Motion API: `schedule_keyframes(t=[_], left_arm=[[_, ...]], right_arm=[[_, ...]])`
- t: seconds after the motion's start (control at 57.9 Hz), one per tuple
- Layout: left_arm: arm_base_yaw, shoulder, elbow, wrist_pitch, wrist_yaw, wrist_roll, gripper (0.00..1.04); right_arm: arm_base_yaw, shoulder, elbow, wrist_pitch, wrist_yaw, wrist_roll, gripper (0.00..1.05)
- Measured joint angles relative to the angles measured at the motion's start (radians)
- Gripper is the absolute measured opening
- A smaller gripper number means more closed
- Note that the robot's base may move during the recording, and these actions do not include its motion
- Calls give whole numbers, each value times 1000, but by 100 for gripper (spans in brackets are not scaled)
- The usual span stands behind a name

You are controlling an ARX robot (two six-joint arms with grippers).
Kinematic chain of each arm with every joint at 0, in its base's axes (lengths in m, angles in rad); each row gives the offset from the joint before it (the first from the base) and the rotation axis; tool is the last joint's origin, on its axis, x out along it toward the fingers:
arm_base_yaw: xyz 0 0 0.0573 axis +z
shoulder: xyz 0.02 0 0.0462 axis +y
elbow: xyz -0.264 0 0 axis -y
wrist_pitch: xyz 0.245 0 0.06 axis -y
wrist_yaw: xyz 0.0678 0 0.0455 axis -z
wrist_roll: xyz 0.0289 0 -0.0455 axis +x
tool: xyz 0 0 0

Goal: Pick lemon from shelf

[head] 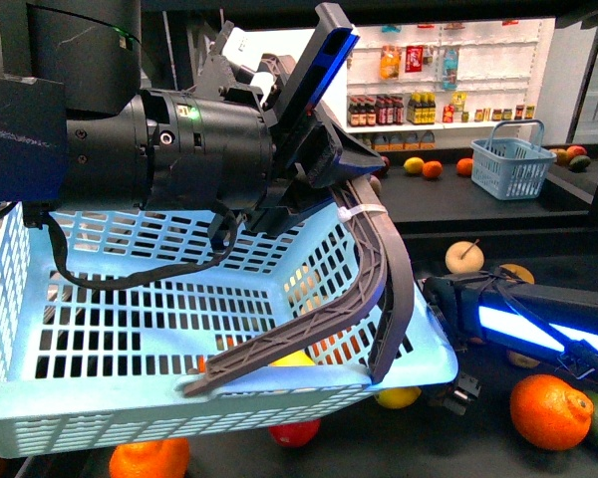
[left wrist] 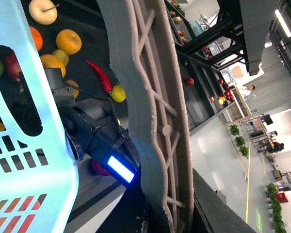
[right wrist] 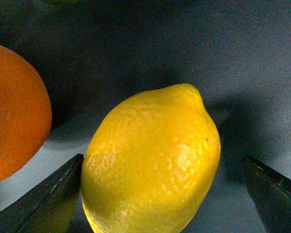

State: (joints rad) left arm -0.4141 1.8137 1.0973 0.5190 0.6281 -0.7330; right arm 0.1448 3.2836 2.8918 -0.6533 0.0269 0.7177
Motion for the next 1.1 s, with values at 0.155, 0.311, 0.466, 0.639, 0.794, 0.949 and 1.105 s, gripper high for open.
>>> schedule_keyframes(t=[0.155, 0.311, 0.466, 0.639, 0.794, 0.949, 1.105], left_arm=[[0, 0, 0, 0, 0, 0, 11], [0, 0, 0, 0, 0, 0, 11], [0, 0, 0, 0, 0, 0, 11], [0, 0, 0, 0, 0, 0, 11], [1, 0, 0, 0, 0, 0, 11], [1, 0, 0, 0, 1, 0, 11], [-1, 0, 0, 0, 3, 0, 11]], right_arm=[[3, 12, 0, 4, -5, -8, 71], [2, 12, 0, 6, -3, -17, 65], [-8, 10, 1, 9, 25, -58, 65], [-114, -342, -564, 384, 53, -172, 65], [-210, -716, -976, 584, -22, -193, 65], [-237, -1032, -1268, 652, -122, -196, 65], [-189, -1222, -1439, 652, -204, -181, 65]])
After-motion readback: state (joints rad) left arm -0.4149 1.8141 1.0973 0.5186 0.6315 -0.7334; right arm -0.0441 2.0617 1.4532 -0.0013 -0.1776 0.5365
